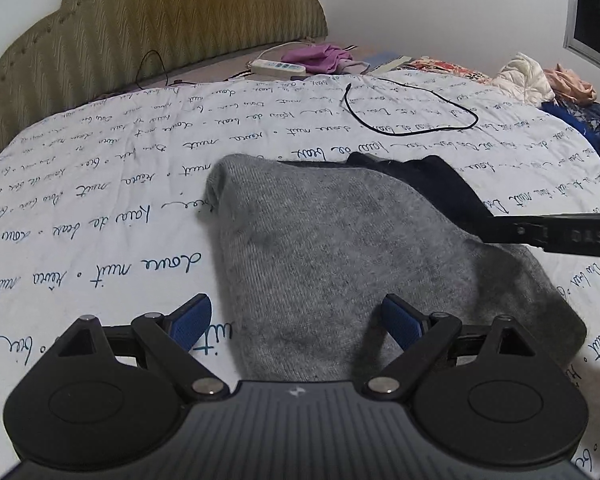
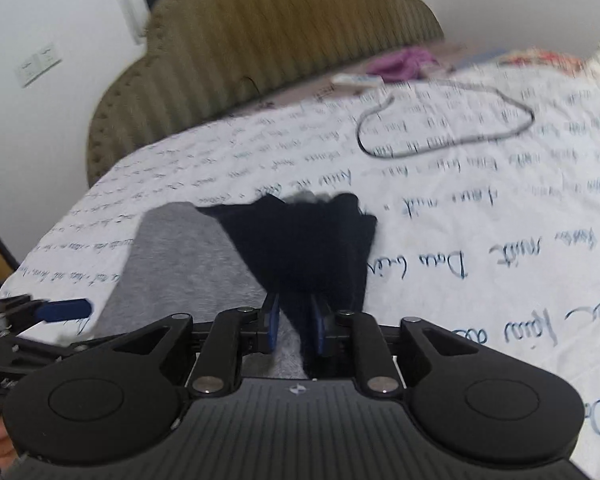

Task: Fold small clothes
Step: 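Withdraw both open grippers from the folded sweater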

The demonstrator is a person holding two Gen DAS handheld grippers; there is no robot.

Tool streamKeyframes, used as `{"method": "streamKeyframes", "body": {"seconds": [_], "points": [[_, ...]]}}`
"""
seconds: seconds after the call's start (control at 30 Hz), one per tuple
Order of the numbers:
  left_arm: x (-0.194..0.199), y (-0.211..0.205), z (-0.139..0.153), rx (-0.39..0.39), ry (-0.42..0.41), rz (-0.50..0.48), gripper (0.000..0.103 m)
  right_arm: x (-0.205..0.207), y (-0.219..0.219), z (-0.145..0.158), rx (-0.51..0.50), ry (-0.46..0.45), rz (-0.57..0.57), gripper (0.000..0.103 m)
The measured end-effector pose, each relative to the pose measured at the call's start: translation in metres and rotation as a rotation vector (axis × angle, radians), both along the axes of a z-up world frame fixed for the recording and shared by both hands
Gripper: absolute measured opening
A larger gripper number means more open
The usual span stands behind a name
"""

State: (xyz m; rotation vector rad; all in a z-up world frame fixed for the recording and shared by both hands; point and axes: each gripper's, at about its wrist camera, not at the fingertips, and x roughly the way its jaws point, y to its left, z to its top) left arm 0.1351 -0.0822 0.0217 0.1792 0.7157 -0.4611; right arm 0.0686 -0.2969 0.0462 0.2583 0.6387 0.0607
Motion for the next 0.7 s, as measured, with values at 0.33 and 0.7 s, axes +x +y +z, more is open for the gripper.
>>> {"method": "streamKeyframes", "body": {"seconds": [0.33,0.7], "points": [[0.000,-0.002,0.003,0.008,0.000,0.003,0.093,-0.002,-0.013,-0.002,0.065,0.003,-0.015,0.054],[0.016,0.006,0.006,-0.042,0.025,0.005,0.093,0.011,-0.041,-0.018,0.202,0.049,-0.050,0.068]]}}
